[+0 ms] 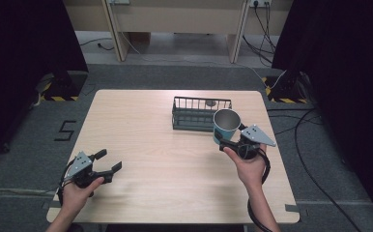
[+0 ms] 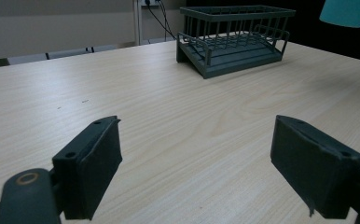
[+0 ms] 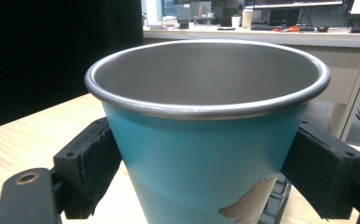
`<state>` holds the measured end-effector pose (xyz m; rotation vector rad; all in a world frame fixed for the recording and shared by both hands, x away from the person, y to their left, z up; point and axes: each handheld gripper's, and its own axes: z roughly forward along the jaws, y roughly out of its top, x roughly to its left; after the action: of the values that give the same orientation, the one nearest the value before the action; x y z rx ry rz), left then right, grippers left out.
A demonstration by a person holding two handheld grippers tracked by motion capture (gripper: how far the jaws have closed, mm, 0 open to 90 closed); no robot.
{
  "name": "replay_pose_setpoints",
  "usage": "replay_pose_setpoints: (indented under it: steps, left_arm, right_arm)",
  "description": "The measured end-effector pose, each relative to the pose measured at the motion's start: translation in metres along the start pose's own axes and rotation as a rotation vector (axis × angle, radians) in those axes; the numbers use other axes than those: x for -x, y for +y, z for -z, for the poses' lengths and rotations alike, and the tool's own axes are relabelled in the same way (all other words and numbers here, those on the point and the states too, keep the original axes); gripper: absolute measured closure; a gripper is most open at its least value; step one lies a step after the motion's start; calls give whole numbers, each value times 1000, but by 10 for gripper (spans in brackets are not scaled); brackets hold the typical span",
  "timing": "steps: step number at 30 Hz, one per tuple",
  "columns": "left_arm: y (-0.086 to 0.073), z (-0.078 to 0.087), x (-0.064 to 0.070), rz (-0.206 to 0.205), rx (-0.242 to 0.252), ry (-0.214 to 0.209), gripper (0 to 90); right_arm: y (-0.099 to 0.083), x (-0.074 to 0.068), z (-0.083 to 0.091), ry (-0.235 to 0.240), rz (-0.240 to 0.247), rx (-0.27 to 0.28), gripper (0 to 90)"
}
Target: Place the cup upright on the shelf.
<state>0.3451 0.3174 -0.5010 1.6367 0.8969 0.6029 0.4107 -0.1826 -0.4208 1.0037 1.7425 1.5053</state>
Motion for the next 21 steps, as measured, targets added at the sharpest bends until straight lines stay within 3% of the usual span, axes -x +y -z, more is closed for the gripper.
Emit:
replay_pose_setpoints:
  steps: [21]
  left_arm:
    - [0, 0, 0, -2, 2, -2, 154]
  right_arm:
    - [21, 9, -27, -20, -6, 9, 166]
